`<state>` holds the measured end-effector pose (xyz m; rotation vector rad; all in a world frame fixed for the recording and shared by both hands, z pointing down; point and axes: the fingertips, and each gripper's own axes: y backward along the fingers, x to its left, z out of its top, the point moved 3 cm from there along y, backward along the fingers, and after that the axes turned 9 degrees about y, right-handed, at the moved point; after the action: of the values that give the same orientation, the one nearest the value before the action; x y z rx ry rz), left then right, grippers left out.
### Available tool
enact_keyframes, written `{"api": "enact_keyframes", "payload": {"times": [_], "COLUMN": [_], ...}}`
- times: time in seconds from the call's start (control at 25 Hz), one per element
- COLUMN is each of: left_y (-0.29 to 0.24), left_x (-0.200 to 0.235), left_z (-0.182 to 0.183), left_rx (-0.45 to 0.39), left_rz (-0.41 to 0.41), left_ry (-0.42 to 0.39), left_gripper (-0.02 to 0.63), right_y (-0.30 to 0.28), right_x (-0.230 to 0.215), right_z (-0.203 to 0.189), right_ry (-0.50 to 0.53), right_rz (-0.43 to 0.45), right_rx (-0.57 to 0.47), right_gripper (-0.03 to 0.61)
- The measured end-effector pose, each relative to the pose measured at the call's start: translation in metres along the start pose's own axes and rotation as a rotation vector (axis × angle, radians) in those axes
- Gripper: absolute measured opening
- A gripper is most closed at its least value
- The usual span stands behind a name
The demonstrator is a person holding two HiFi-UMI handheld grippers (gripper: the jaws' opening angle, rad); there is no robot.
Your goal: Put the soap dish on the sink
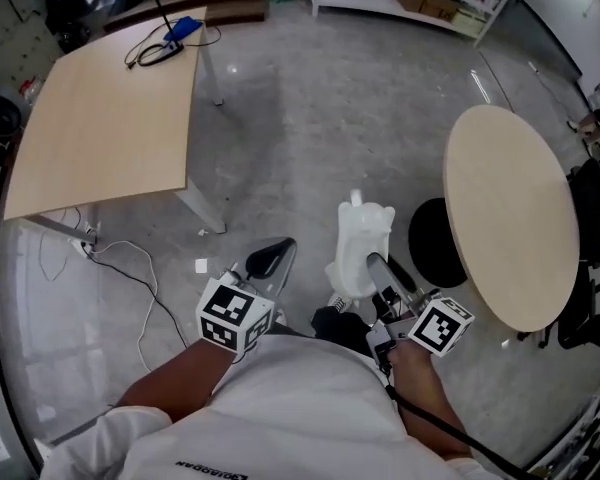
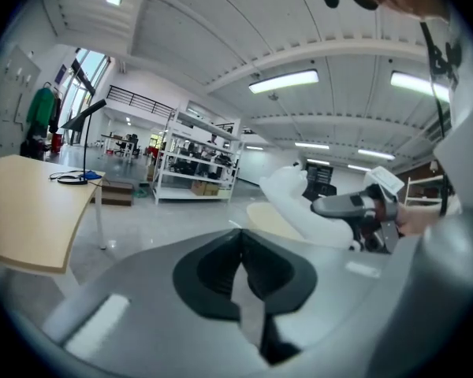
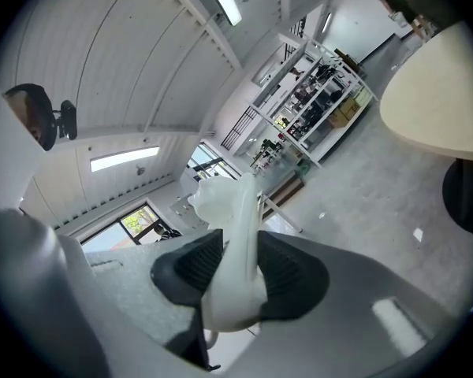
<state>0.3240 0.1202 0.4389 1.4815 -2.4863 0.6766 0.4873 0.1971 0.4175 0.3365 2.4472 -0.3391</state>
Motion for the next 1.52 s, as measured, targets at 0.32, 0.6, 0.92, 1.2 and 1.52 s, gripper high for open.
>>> {"api": "enact_keyframes", "payload": {"times": [0.32,0.6,0.92,1.2,1.52], "left_y": [0.022,0.041,0.054,0.075,0.114], "left_x": [-0.017,-0.052,-0.097,-0.114,-0.104], "left_z": [-0.005,-0.015,-0.043,-0.061,-0.081], "left_rx": [-0.115,-0.199,-0.239,-0.291,-0.33], "left_rz": [0.185,0.383,0.515,0.618,0.719], "left_ry": [0.065,0.104,0.171,0.201,0.252], "left_gripper": [0.009,0.009,0.009,0.009,0.009], "right_y": [-0.008,0.009,0.035,0.042,0.03], "right_x": [-0.002,-0.009,-0.015,-0.011,0.016], "right_z": [0.007,0.009,0.001,-0.018,-0.045], "right_ry": [0.053,0.101,0.109,0.114,0.141], "right_rz": [0.164,0.325,0.44,0.518,0.59], "right_rx": [0.137,0.269,0.36,0.431,0.507], "right_gripper": [0.141,0.141,0.14,0.14,0.14]}}
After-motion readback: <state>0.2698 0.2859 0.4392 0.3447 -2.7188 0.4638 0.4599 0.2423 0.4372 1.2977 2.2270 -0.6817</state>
